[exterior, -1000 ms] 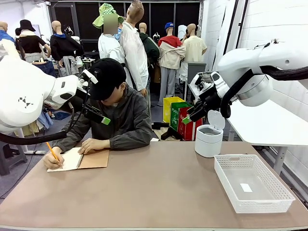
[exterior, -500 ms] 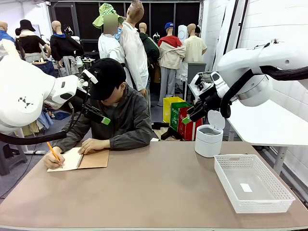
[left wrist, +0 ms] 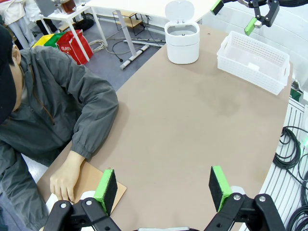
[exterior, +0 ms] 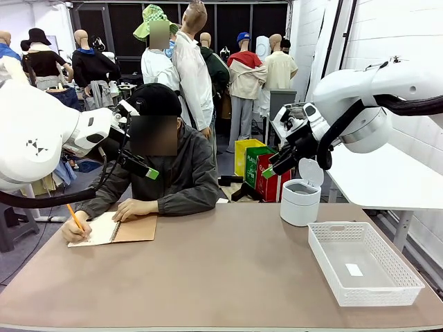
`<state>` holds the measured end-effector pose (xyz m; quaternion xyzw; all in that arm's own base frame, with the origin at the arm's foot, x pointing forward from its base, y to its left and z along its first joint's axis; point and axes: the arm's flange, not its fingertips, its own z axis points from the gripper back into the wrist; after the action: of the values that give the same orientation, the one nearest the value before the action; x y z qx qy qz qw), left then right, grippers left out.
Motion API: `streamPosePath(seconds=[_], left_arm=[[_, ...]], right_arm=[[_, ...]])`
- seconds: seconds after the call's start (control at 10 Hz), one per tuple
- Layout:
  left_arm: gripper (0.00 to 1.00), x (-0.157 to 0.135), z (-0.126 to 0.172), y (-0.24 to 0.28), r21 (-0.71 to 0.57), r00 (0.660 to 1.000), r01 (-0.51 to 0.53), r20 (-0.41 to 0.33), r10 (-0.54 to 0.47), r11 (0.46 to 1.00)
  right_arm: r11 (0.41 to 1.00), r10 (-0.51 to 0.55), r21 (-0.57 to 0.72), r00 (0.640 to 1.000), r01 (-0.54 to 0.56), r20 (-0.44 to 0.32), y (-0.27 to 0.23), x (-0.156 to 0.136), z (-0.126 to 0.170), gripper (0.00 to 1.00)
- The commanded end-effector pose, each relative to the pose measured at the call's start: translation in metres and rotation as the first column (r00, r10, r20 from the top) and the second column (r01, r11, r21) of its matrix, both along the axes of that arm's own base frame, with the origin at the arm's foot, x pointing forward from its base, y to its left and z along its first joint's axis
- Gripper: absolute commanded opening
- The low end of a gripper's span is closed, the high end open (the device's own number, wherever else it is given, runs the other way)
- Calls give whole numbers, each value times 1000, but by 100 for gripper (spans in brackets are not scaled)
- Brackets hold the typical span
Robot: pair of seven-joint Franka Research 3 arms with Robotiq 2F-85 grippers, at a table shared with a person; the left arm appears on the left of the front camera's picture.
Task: Sort the paper based on its condition.
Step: If a person hands you a paper, place it in the Organizing basket , and if it's crumpled, put it in the Trash can.
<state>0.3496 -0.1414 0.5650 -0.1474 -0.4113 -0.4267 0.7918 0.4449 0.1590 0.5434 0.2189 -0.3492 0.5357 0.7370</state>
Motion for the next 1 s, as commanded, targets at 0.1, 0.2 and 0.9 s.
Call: streamPosePath(seconds=[0.1, 0.2, 0.9], left_arm=[[100, 0, -1, 1, -5, 1000, -2, -11, 2, 1000], [100, 0, -1, 1, -5, 1000, -2, -11, 2, 1000], [100, 0, -1, 1, -5, 1000, -2, -11, 2, 1000]], right_arm=[[1000, -10, 18, 1000, 10, 8, 1, 0, 0, 100], [1000, -10, 18, 1000, 10, 8, 1, 0, 0, 100], [1000, -10, 18, 1000, 10, 8, 1, 0, 0, 100]])
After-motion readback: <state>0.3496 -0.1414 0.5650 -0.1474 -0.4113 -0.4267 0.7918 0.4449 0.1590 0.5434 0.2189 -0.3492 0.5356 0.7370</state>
